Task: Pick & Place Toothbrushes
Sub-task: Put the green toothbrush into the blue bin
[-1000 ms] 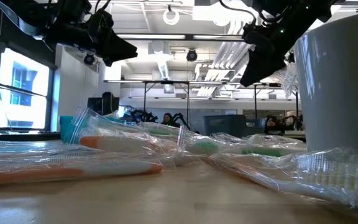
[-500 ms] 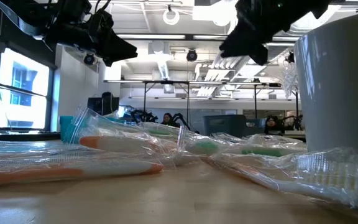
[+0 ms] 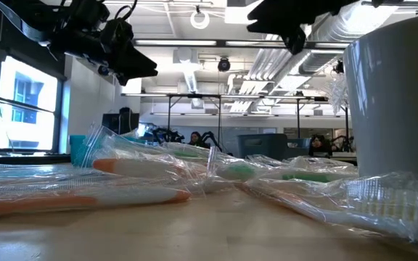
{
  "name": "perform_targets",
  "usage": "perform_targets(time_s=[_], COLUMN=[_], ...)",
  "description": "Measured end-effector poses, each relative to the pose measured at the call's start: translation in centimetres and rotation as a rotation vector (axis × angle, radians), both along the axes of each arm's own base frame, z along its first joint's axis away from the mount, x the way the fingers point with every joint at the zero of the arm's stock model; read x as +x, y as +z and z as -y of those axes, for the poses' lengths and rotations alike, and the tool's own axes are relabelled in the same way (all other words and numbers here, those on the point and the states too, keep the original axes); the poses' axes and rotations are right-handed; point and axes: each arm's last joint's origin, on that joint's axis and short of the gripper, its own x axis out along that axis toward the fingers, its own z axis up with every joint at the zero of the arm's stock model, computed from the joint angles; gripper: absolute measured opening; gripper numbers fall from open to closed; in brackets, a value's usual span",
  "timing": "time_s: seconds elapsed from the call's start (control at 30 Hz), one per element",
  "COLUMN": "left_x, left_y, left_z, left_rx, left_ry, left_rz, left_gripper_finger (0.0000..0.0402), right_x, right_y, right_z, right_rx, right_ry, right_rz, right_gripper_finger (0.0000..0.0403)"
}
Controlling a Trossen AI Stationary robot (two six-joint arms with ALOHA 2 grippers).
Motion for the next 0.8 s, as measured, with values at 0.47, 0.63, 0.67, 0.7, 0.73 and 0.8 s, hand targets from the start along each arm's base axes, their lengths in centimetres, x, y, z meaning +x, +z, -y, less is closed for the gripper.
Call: perform_targets(time_s=[0.47,0.63,0.67,0.7,0.73,0.8], left_x=[0.0,0.0,0.0,0.0,0.0,0.0], left_y=[0.0,0.0,0.0,0.0,0.0,0.0], left_z=[0.0,0.0,0.0,0.0,0.0,0.0], left_rx=[-0.003,-0.003,-0.003,-0.003,-0.003,-0.003], left_ry=[0.000,0.000,0.000,0.000,0.000,0.000], left_rz=[-0.003,-0.003,-0.003,-0.003,-0.003,-0.003], left_gripper_finger=[0.0154,0.0154,0.0154,0.0154,0.0154,0.0154], right_x=[5.5,7.2,7.5,7.9,8.1,8.6], right_y=[-1.7,-5.2,-6.0,-6.7,-7.5,-8.9], right_z=[-3.4,-3.4,-3.4,-3.3,-3.2,-3.0], right_rx=[-0.094,-0.023,0.007,0.038,0.070,0.124], right_ry=[0.029,0.171,0.198,0.214,0.219,0.212], right_rz=[-0.304,-0.424,-0.450,-0.475,-0.497,-0.539], right_gripper_finger=[0.0100,0.0100,0.0100,0.0100,0.0100,0.0100])
